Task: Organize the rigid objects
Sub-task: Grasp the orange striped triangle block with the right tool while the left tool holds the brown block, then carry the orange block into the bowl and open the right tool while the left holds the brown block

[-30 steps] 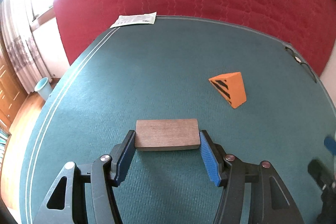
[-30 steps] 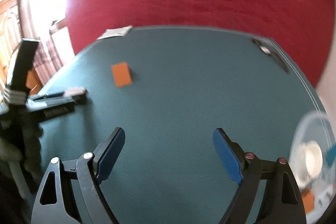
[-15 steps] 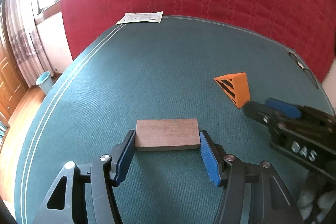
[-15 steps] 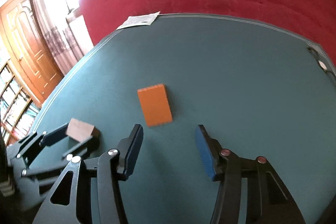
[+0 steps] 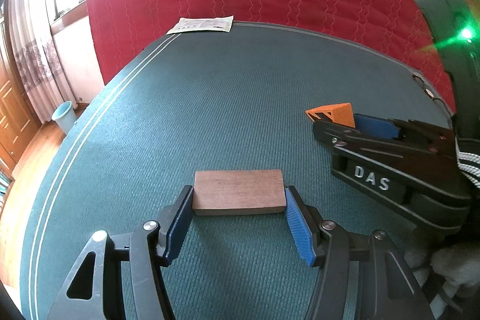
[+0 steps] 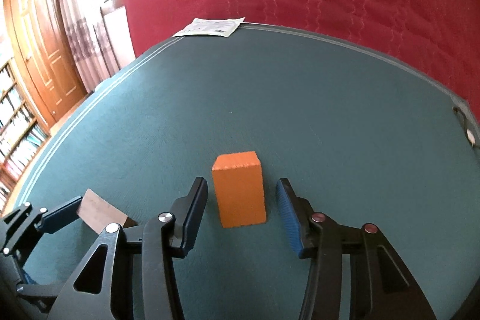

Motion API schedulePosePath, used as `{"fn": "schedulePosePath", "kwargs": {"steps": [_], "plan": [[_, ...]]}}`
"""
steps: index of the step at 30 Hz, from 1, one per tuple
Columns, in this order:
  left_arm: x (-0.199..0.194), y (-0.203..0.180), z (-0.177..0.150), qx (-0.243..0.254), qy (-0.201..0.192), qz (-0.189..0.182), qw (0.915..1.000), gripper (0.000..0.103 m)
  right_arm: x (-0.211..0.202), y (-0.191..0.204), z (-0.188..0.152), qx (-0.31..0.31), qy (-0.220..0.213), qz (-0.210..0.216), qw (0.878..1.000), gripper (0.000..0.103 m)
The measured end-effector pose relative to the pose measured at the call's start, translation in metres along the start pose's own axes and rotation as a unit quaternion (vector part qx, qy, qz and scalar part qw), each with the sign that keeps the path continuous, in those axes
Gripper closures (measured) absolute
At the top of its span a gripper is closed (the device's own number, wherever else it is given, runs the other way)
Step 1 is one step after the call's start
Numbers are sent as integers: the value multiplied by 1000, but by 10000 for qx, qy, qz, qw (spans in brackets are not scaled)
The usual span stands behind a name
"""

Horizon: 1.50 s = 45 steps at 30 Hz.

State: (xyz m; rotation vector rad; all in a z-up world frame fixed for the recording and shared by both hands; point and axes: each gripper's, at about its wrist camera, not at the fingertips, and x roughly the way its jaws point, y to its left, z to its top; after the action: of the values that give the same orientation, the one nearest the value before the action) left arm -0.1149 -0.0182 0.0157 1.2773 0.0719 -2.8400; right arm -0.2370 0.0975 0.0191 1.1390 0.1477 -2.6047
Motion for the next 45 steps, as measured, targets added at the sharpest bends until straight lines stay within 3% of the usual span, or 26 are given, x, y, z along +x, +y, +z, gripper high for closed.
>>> {"fn": "schedulePosePath", "kwargs": {"steps": [9,29,45], "plan": [[0,0,1,3,2,6,10000,40,6,4,4,-139,9,-213,9997,72],[-2,-2,0,63,-79,-27,9999,41,-38,-13,-33,420,-225,-203,9987,72],[-14,-18,-6,357,-320,-481,9977,41,-92,-34,-78,987,-486,-185,9938,72]]}}
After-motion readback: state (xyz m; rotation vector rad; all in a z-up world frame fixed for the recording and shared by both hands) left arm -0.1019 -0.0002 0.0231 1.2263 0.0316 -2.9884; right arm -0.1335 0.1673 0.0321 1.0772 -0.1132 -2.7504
